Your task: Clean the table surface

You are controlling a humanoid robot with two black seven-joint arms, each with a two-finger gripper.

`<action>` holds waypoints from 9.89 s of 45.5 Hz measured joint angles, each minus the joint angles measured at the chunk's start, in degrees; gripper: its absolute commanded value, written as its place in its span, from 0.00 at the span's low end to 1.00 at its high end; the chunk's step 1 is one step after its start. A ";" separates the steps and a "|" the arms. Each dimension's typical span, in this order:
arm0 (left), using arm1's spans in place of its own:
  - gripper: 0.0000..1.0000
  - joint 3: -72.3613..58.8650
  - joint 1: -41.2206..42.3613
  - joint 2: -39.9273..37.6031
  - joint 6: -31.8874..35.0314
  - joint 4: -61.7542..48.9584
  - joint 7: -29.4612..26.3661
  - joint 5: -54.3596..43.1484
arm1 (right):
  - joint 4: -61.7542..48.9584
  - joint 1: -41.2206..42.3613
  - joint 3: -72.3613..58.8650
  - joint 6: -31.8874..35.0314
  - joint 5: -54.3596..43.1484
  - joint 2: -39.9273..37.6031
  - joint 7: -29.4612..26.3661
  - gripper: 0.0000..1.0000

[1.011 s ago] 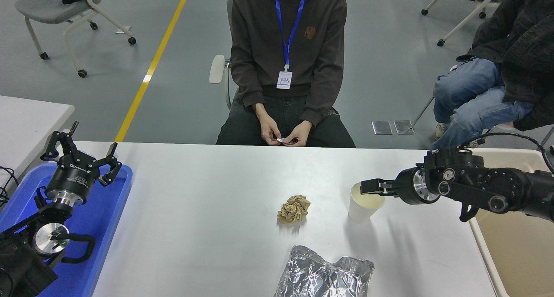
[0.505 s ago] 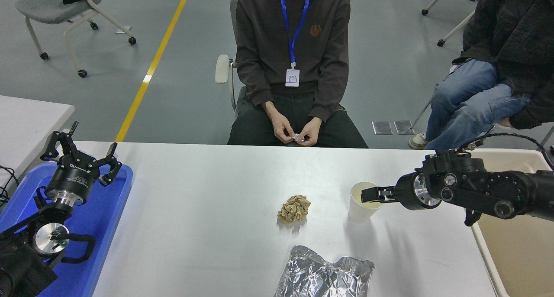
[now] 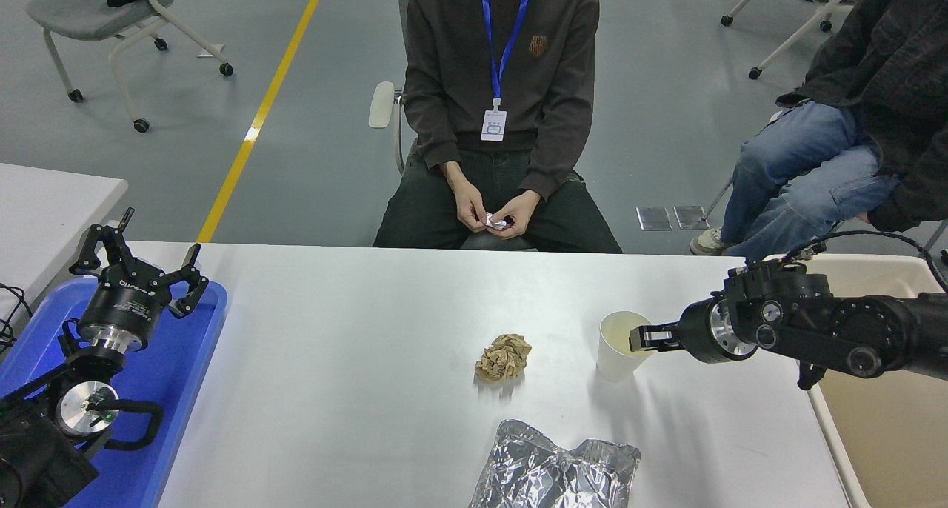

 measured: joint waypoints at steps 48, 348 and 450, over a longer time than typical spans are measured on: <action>1.00 0.00 0.00 0.00 0.00 -0.01 0.01 0.00 | 6.51 2.40 1.34 1.53 1.52 -7.84 0.23 0.00; 1.00 -0.01 0.00 0.00 0.00 0.02 -0.03 0.00 | -64.30 -16.57 39.93 10.96 61.44 9.36 20.47 0.99; 1.00 0.01 0.00 0.01 0.00 -0.01 0.06 0.00 | -58.66 -18.17 39.56 14.68 57.92 20.64 29.43 0.99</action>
